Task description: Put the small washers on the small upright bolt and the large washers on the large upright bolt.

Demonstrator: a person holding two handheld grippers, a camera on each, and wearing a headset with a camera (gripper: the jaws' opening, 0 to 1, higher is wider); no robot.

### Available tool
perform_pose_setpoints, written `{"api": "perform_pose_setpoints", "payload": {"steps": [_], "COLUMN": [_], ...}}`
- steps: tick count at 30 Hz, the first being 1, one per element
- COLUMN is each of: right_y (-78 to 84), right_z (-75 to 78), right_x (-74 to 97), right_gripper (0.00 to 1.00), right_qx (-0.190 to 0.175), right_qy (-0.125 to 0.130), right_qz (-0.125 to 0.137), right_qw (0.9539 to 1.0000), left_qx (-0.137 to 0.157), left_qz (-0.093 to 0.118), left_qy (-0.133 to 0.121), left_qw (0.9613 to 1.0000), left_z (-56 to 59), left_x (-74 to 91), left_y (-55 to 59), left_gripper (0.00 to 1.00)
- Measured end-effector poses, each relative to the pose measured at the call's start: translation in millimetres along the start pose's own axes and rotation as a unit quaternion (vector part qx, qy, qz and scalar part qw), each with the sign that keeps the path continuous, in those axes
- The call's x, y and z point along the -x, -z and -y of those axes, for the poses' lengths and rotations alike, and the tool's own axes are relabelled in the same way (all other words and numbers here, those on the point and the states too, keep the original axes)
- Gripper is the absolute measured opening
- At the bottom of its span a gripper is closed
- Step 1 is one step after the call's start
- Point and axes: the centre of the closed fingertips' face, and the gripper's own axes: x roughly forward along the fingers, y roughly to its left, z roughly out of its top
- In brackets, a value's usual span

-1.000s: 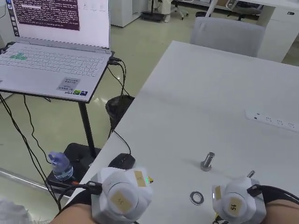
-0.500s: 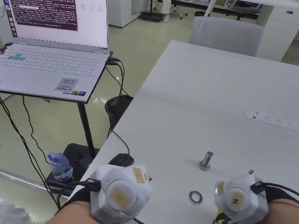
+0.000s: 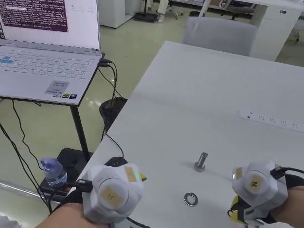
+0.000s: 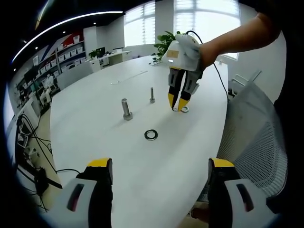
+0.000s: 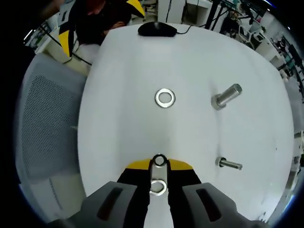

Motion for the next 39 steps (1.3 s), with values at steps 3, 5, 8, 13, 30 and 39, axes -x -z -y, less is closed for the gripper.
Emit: {"api": "perform_pose_setpoints", "payload": {"steps": [3,5,8,13,30,39], "right_y": [7.0,14.0,20.4,28.0,18.7,5.5], "right_z": [6.5,12.5,16.0,26.1,79.9,97.6], "right_x": [6.5,11.0,16.9,24.8,47.9,45.5], "right_gripper": [0.13,0.13,0.13,0.13,0.13,0.13], "right_qx": [-0.007,-0.015,-0.024,-0.04,-0.061,-0.062], "right_qy": [0.005,0.008,0.006,0.01,0.038,0.043], "right_qz": [-0.002,-0.004,-0.007,-0.003,0.014,0.02], "right_qw": [1.0,0.9998,0.9997,0.9992,0.9973,0.997], "left_qx": [-0.001,0.0,0.0,-0.008,-0.004,0.002], "left_qz": [0.004,0.003,0.001,-0.001,-0.004,0.0], "left_qy": [-0.004,-0.003,-0.005,-0.004,-0.004,-0.001], "left_qw": [1.0,1.0,1.0,1.0,1.0,1.0], "left_z": [-1.8,-1.9,-3.2,-3.8,-9.9,-11.3], "left_x": [-0.9,-1.9,-3.9,-7.0,-10.4,-12.2], "left_y": [-2.5,-2.8,-3.1,-7.4,-9.6,-9.9], "left_gripper": [0.84,0.85,0.86,0.87,0.89,0.92]}}
